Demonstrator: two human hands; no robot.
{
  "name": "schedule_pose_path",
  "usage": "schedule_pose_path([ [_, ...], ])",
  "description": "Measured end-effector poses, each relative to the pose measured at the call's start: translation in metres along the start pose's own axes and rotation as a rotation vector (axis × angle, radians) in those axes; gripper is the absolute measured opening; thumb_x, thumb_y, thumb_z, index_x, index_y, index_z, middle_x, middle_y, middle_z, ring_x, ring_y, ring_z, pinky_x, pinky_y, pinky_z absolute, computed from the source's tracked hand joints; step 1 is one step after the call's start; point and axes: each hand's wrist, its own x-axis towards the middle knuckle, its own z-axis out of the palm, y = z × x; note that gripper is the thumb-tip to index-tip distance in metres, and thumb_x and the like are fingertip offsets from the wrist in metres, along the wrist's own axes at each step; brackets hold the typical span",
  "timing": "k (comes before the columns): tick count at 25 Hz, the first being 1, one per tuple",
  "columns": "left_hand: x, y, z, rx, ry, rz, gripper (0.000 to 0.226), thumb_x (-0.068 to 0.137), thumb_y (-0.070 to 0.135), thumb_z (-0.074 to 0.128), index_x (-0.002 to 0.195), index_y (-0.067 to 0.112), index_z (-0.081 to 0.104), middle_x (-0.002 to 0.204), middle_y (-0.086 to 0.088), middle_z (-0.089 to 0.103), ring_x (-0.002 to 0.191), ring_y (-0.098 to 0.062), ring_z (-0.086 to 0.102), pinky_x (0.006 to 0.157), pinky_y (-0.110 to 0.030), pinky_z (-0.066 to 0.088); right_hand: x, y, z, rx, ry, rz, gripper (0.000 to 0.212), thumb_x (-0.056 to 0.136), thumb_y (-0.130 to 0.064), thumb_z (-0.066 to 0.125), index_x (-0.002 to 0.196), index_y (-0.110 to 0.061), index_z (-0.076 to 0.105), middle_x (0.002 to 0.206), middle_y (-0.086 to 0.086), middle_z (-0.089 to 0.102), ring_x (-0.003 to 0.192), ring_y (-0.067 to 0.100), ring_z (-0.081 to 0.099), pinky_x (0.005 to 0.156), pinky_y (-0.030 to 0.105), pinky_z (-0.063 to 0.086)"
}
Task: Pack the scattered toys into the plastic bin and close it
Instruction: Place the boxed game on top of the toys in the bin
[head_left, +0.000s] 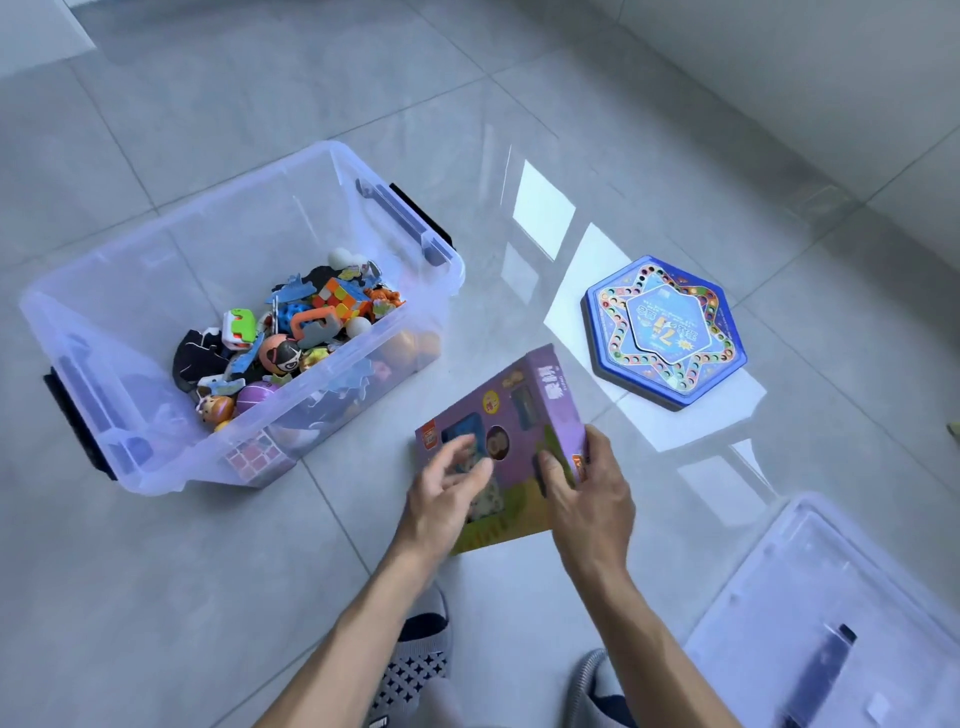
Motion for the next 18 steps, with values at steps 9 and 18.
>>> schedule_pose_path([
  [9, -0.008, 0.036, -0.035, 0.095, 0.193, 0.453, 0.077, 0.077, 0.031, 0.07, 0.145, 0.033, 0.035, 0.143, 0.024, 0.042, 0.129, 0.004, 0.045, 0.099, -0.016, 0.043, -0.014, -0.028, -0.007, -0.104, -0.297, -0.442, 0.045, 0.084, -0.02, 0.064, 0.127, -0.034, 0.056, 0.096, -0.007, 0.068, 0.084, 0.023, 0.052, 0.072, 0.036, 0.045],
  [18, 0.001, 0.035, -0.108, 0.439, 0.165, 0.502, 0.02, 0.077, 0.047, 0.057, 0.086, 0.032, 0.066, 0.094, 0.007, 0.064, 0.092, -0.007, 0.06, 0.082, -0.031, 0.051, -0.04, -0.037, 0.004, -0.163, -0.532, -0.542, 0.039, 0.095, -0.054, 0.042, 0.13, -0.04, 0.051, 0.119, -0.018, 0.062, 0.096, 0.018, 0.055, 0.078, 0.037, 0.049],
])
